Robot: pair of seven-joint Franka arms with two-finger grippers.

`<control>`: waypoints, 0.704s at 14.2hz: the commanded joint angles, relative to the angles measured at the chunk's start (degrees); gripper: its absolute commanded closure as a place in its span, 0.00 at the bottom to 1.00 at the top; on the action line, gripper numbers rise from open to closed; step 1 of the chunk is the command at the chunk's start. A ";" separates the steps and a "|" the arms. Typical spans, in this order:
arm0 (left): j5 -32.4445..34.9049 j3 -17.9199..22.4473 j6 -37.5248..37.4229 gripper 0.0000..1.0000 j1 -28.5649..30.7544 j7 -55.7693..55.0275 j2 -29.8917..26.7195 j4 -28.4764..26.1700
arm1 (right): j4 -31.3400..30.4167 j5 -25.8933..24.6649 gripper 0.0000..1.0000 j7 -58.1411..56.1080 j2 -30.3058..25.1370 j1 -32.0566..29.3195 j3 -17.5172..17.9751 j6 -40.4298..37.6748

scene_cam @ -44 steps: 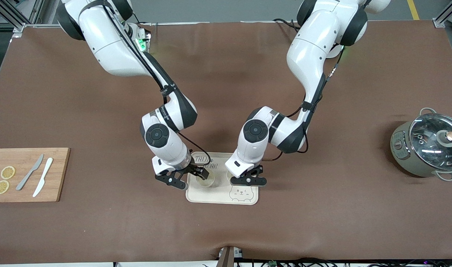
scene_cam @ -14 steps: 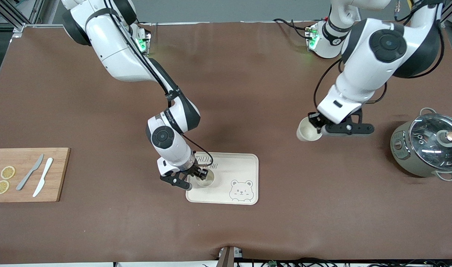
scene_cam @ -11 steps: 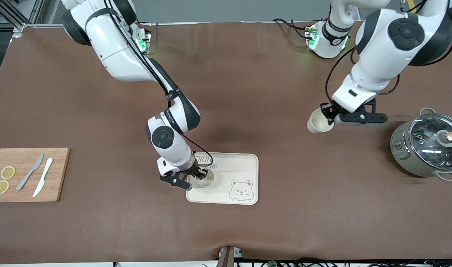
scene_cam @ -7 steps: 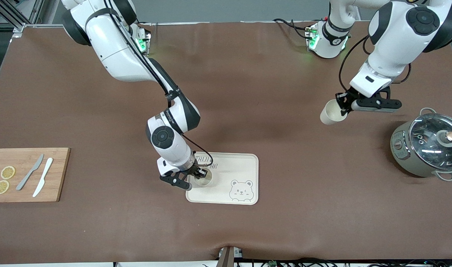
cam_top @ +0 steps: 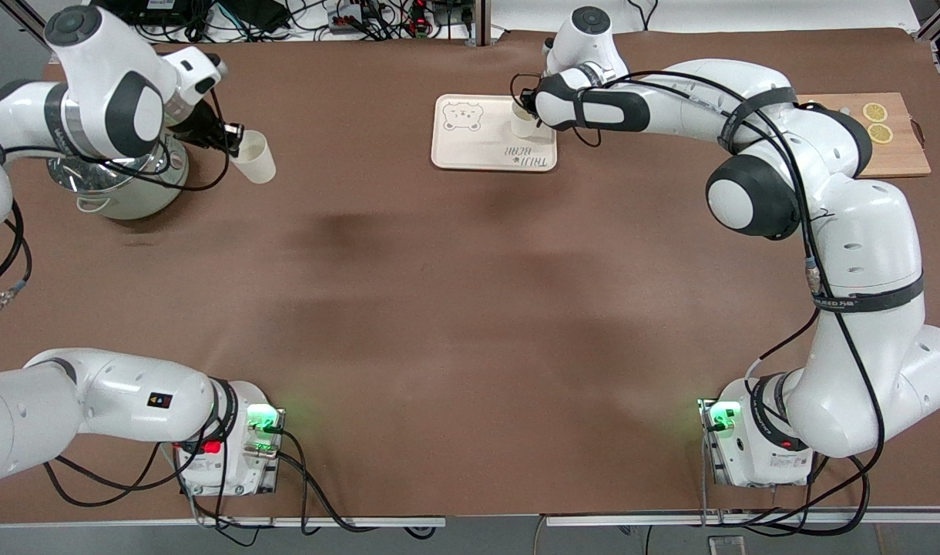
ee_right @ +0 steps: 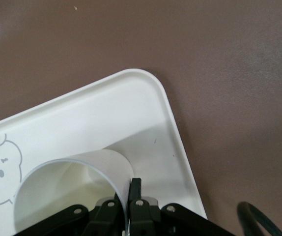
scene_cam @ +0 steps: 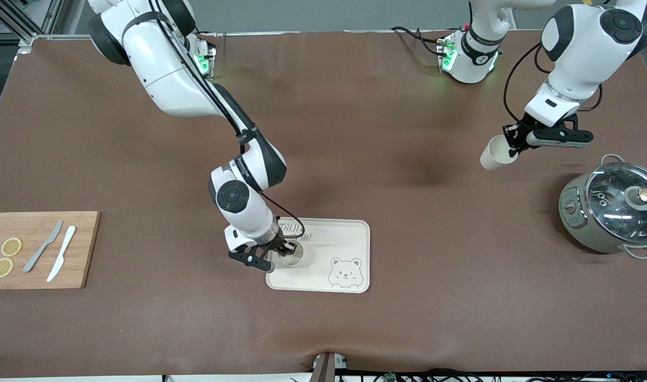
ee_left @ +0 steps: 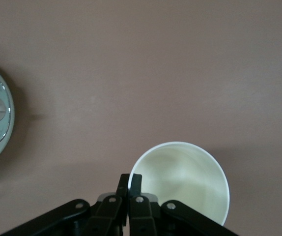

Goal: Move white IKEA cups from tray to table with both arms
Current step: 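Lower the held cup onto the table beside the pot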

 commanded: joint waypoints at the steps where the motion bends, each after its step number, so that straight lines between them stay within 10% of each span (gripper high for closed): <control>1: -1.89 -0.09 4.83 1.00 2.10 3.79 -2.27 -5.08 | 1.15 -1.05 1.00 1.08 -0.23 0.03 -0.28 -1.04; 10: -2.41 0.09 17.84 1.00 2.11 4.76 2.72 -12.03 | 1.07 -0.96 1.00 -1.28 -9.26 -2.86 -0.28 -16.93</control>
